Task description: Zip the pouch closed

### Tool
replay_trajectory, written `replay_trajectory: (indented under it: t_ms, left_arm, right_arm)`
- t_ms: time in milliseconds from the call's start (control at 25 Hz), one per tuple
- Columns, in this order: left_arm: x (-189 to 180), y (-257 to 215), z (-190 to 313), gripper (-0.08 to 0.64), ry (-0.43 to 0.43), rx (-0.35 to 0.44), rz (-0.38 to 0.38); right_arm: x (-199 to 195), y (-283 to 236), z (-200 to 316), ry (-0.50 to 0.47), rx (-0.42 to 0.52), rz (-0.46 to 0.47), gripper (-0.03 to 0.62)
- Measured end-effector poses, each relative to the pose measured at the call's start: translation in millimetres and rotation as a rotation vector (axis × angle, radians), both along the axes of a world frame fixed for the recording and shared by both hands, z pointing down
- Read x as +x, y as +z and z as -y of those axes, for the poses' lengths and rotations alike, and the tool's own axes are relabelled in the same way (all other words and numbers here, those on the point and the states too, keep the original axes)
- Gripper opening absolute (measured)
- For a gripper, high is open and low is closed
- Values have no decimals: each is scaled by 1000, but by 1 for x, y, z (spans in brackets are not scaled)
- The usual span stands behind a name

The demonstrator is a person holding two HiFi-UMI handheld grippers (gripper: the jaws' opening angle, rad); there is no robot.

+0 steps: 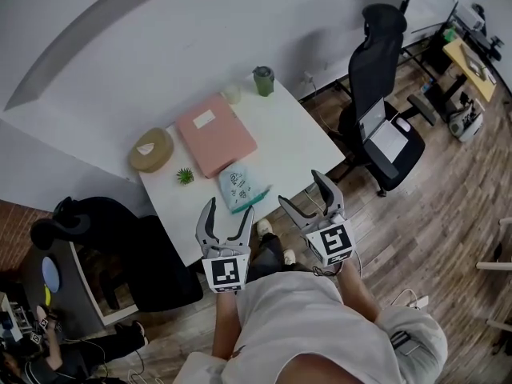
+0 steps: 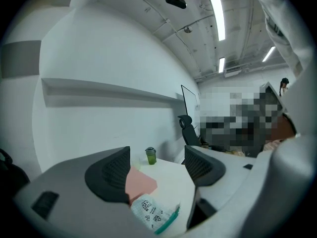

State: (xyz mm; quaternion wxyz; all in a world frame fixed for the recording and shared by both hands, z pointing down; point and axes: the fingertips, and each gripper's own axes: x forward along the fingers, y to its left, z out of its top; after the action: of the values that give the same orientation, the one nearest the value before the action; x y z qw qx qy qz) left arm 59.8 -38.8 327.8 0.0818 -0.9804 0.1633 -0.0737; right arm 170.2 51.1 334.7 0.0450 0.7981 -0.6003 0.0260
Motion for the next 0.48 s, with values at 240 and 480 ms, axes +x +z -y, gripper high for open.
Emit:
replay_trajectory:
  t_ms: [240, 480]
  left_arm:
    - [28, 11, 26, 337, 4, -22, 10]
    - [57, 19, 63, 337, 15, -46, 10]
  right_arm:
    - [25, 10, 24, -3, -35, 7, 396]
    - [51, 19, 60, -9, -73, -2, 396]
